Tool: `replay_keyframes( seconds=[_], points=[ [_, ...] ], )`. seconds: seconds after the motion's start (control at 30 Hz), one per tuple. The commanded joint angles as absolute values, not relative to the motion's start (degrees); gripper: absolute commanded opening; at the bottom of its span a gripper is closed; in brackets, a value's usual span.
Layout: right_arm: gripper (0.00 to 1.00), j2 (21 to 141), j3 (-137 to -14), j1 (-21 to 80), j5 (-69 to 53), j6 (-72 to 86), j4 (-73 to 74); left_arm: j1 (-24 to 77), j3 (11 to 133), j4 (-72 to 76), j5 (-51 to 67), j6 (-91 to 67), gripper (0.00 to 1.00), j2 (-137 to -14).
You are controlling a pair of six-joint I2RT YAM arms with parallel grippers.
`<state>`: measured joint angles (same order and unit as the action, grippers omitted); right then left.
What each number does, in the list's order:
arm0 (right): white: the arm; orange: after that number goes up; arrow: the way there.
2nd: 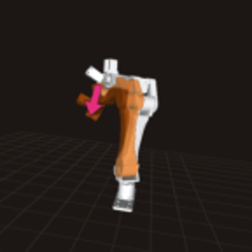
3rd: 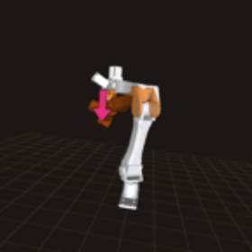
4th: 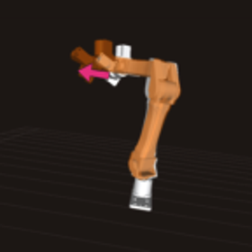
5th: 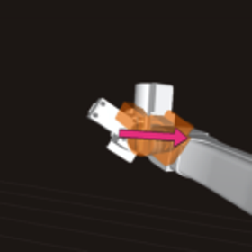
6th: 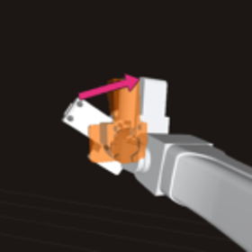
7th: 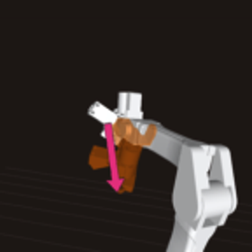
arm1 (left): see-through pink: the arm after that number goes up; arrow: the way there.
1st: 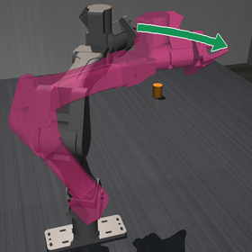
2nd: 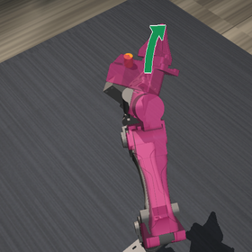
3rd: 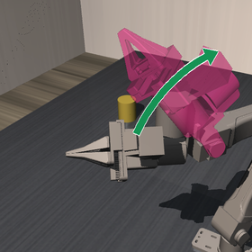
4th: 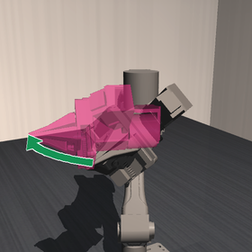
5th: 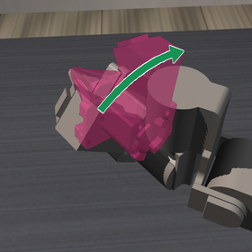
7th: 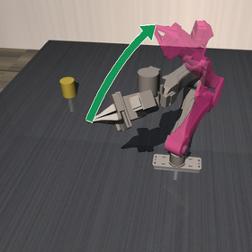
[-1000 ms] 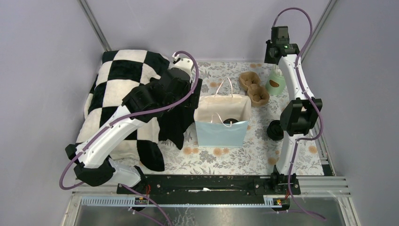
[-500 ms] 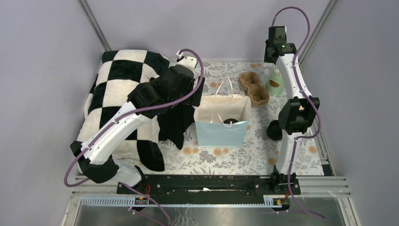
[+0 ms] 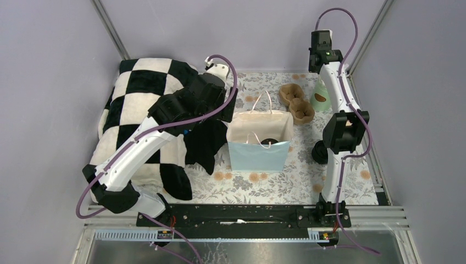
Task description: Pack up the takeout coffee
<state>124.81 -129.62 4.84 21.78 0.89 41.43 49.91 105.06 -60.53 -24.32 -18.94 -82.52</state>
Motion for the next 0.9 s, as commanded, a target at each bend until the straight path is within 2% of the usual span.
replay_keyframes(
  seconds=[0.0, 0.27, 0.47, 0.53, 0.67, 0.87],
  points=[
    [0.00, 119.19, -132.63, 6.37, 25.30, 0.25, 39.81, 49.53, 108.09, -59.77, -23.74, -18.22, 0.86, -82.50],
    [0.00, 108.82, -134.92, 6.86, 21.63, -0.80, 38.17, 49.46, 109.99, -59.94, -21.81, -23.42, 0.86, -81.43],
    [0.00, 97.63, -134.96, 7.60, 10.68, 7.56, 39.85, 49.35, 111.45, -59.84, -22.41, -28.50, 0.86, -79.20],
    [0.00, 91.86, -130.86, 7.58, 1.75, 11.31, 38.53, 49.26, 111.45, -59.12, -23.49, -29.59, 0.87, -78.18],
    [0.00, 80.14, -119.12, 7.62, -23.97, 17.91, 30.68, 49.02, 113.45, -58.51, -25.69, -30.07, 0.91, -77.18],
    [0.00, 68.07, -102.58, 7.59, -45.76, 38.89, 15.96, 48.87, 114.92, -59.33, -30.31, -31.67, 0.92, -74.41]
  ],
)
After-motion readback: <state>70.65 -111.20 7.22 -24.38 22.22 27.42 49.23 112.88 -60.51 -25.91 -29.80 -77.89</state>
